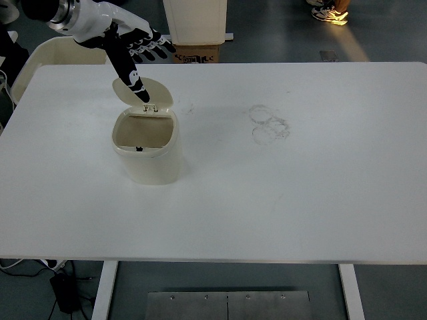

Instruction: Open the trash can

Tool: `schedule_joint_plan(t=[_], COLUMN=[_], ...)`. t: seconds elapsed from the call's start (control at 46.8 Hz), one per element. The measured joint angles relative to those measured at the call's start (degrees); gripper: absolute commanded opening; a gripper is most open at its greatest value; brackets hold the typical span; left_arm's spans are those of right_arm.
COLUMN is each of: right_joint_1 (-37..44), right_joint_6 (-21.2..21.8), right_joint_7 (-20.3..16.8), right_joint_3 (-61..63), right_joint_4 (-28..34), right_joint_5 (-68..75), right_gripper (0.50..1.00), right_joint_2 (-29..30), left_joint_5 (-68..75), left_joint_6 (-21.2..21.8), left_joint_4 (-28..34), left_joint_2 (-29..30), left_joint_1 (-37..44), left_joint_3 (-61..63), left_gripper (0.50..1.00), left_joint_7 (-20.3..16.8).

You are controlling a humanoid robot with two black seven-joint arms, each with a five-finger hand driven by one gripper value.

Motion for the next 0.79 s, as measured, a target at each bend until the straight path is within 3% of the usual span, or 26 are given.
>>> schedule_joint_plan(t=[0.363, 0.555, 0.79], right_joint_1=[-0.1, -0.1, -0.3], right_joint_6=[0.0, 0.0, 0.1], right_joint_7=[0.0, 0.0, 0.0], right_joint_3=[-0.1, -0.1, -0.1], right_joint_4=[0.1, 0.2, 0.3], right_joint_5=[-0.2, -0.2, 0.0], right_gripper=[0.991, 0.991, 0.991], right_joint_2=[0.0, 0.0, 0.0], left_joint_5=[-0.8, -0.7, -0.9], left_joint_6=[0.0, 0.2, 0.3], left_joint_4=[14.9, 27.2, 43.7], left_joint_2=[-0.4, -1.6, -7.7], left_joint_1=[2.5, 8.0, 15.3], left_joint_3=[-5.3, -13.6, -24.0], left_gripper=[1.000, 1.000, 1.000], left_joint_7=[-0.4, -0.5, -1.5])
